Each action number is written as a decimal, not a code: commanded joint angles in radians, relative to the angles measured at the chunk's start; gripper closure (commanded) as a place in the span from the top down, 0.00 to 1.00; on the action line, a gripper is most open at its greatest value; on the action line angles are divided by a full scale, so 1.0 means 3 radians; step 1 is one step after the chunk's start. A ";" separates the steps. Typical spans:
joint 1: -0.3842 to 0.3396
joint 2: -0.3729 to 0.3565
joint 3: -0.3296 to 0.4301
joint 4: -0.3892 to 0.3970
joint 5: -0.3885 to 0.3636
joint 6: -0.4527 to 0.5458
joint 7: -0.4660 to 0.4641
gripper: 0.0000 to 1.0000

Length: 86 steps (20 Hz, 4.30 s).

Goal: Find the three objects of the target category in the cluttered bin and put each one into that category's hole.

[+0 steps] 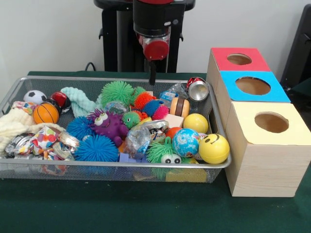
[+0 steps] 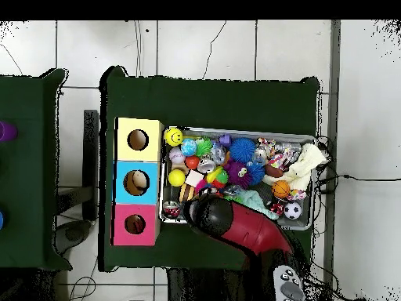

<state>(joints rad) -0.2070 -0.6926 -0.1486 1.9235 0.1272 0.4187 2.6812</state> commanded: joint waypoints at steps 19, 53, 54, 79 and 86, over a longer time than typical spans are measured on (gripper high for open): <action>0.0334 0.0859 0.0012 -0.0605 0.0317 -0.0420 0.0522 1.00; -0.0016 0.1946 0.0110 -0.0545 -0.0219 -0.2213 0.0141 1.00; -0.0025 0.1968 0.0103 -0.0548 -0.0241 -0.2248 0.0140 1.00; -0.0916 0.1958 0.0129 -0.0462 -0.1900 -0.2644 -0.0023 1.00; -0.1068 0.1948 0.0165 -0.0517 -0.2195 -0.2623 -0.0017 1.00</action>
<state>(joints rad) -0.4296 -0.2914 -0.0801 1.7708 -0.4592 -0.5553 2.6814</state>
